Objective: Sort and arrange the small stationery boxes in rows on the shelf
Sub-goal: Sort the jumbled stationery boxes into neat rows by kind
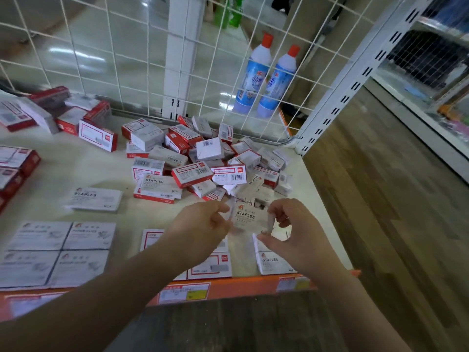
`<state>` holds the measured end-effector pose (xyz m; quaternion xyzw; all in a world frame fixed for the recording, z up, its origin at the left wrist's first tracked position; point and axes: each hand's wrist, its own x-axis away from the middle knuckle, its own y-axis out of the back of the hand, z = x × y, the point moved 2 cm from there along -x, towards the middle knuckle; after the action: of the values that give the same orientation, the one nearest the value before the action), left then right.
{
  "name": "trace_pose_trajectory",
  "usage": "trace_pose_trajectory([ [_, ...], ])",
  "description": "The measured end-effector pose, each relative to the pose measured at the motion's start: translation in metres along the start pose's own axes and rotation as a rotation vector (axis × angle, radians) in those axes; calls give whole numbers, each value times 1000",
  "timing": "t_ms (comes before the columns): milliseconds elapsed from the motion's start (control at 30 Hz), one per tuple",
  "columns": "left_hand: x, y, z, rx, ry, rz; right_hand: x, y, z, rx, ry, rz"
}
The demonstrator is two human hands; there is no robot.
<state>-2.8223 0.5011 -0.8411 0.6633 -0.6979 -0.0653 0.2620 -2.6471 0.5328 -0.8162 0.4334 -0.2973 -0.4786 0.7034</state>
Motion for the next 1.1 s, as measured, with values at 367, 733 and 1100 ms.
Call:
trace_pose_trajectory([
  [367,4,-2,10,55,65,-58,-4,-1,12,-93,61,25],
  [733,-1,-15,12,100,128,-72,-9,3,-2,-118,-4,53],
  [1100,2,-37,-5,-244,-90,-17,-7,13,-39,-238,-87,25],
])
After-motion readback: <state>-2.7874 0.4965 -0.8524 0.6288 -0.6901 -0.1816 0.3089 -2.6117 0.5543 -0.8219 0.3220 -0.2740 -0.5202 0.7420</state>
